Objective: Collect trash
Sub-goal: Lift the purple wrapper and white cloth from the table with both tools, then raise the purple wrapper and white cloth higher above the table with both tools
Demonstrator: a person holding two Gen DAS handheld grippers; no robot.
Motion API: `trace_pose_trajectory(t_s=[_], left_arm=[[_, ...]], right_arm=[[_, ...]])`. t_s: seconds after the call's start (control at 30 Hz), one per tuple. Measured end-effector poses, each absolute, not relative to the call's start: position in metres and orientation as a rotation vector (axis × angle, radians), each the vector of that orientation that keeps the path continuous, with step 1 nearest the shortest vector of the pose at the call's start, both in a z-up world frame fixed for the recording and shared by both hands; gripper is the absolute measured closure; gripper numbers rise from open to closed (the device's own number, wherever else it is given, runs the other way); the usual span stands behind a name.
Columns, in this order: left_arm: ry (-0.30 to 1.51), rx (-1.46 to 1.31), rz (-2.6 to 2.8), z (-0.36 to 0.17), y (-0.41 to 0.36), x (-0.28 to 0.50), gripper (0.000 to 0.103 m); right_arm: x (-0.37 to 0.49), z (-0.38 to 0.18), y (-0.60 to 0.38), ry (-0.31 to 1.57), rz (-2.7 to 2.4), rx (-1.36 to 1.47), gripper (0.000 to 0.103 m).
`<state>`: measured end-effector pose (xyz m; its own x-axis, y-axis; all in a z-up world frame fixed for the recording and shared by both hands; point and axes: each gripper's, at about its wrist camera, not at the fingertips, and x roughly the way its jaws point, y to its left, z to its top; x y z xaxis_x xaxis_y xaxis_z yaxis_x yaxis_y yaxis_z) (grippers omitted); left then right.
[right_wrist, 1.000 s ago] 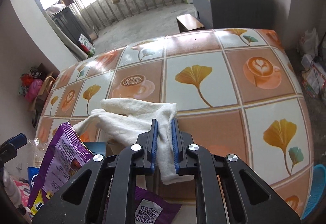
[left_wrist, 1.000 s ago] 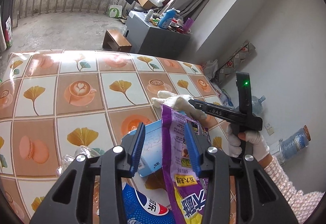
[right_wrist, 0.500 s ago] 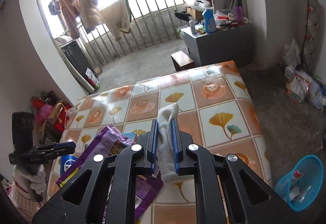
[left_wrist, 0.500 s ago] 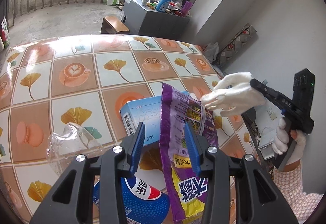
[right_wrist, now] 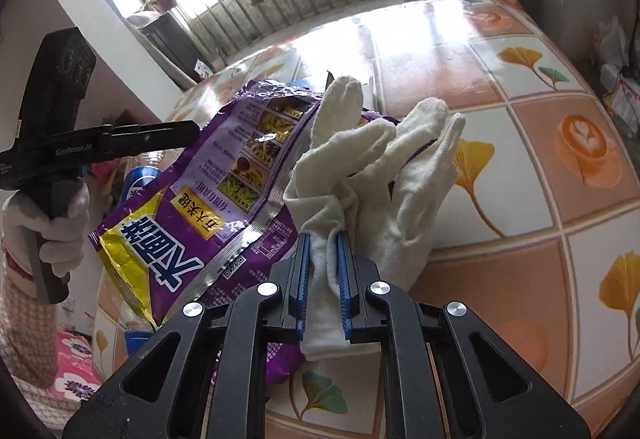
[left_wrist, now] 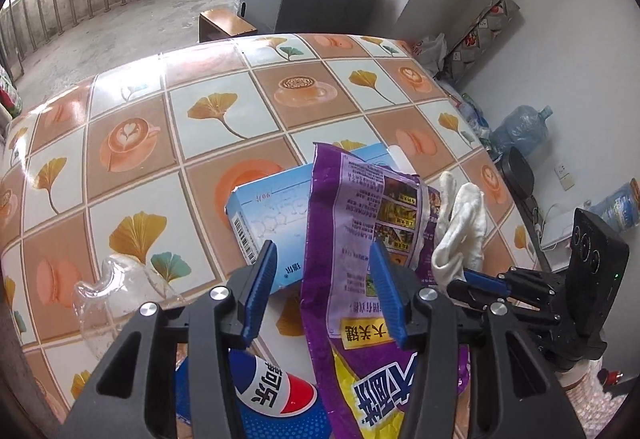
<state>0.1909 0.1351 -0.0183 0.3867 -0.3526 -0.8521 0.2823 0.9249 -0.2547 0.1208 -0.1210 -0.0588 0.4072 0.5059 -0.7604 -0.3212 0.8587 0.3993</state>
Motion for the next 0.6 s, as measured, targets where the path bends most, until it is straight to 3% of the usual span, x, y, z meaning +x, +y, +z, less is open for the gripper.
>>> trace_pose_trajectory(t_s=[0.23,0.6], left_arm=[[1.133,0.071,-0.405,-0.026,0.117,0.199,0.05],[1.178,0.051,-0.502,-0.028,0.094,0.196,0.047]], right_arm=[[0.122,-0.057,-0.122,1.018,0.527,0.178,0.091],[0.105,-0.056,-0.12,1.007,0.502,0.158,0.091]])
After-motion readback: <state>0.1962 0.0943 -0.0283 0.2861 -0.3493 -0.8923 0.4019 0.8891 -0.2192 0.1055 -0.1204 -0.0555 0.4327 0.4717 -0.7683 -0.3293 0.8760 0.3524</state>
